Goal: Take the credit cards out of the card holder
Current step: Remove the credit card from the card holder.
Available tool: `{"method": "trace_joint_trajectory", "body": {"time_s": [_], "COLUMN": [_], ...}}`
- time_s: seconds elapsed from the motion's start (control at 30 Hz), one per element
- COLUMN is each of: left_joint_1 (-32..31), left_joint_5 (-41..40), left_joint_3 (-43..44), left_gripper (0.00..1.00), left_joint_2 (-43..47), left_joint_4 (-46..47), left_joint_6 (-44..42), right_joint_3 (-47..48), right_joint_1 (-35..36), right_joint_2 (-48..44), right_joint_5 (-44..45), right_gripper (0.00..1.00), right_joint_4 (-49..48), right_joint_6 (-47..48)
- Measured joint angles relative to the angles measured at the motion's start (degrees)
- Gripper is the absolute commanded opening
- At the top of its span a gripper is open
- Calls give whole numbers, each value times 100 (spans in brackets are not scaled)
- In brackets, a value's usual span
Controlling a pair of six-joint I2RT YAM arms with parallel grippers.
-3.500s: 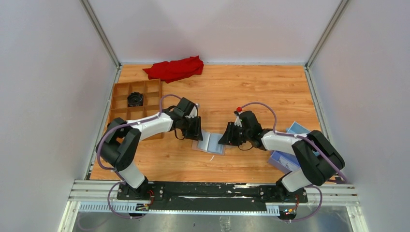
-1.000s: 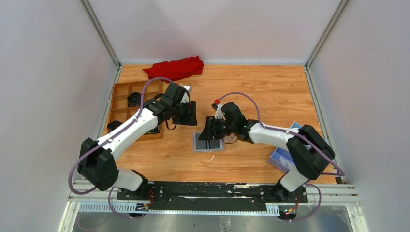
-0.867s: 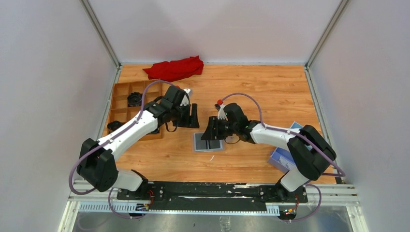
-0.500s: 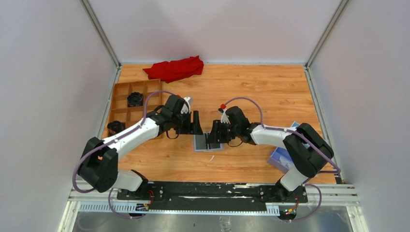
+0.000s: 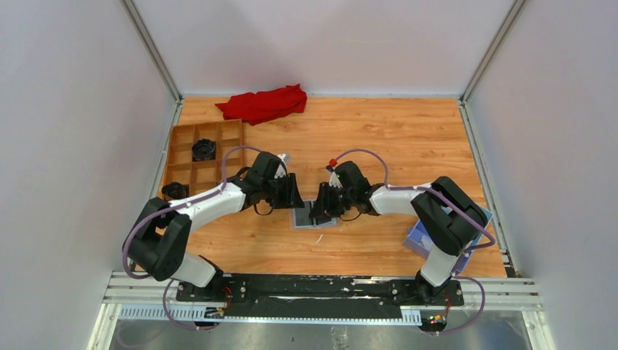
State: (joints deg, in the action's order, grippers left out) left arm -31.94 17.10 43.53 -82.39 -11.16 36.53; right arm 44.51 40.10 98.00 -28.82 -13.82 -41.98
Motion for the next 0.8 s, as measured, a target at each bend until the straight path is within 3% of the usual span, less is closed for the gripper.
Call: {"method": "trace_joint_trajectory", "body": {"time_s": [0.17, 0.43, 0.63, 0.8], "left_joint_1": [0, 0, 0, 2], "left_joint_5": [-92, -129, -216, -210], "left_joint_3": [-42, -188, -188, -179], "left_gripper": [34, 30, 30, 29], "left_joint_2": [-271, -590, -608, -643], "left_joint_4": [170, 369, 378, 385], "left_joint_6": [24, 61, 81, 87], "right_joint_3": [0, 0, 11, 11], "right_joint_1": [-7, -111, -155, -170], "right_joint_2": [2, 101, 203, 214], "right_joint_5": [144, 181, 118, 76], "right_gripper": [33, 30, 12, 5], "right_joint_4": [-9, -192, -267, -284], "right_joint_6": [-103, -304, -339, -341]}}
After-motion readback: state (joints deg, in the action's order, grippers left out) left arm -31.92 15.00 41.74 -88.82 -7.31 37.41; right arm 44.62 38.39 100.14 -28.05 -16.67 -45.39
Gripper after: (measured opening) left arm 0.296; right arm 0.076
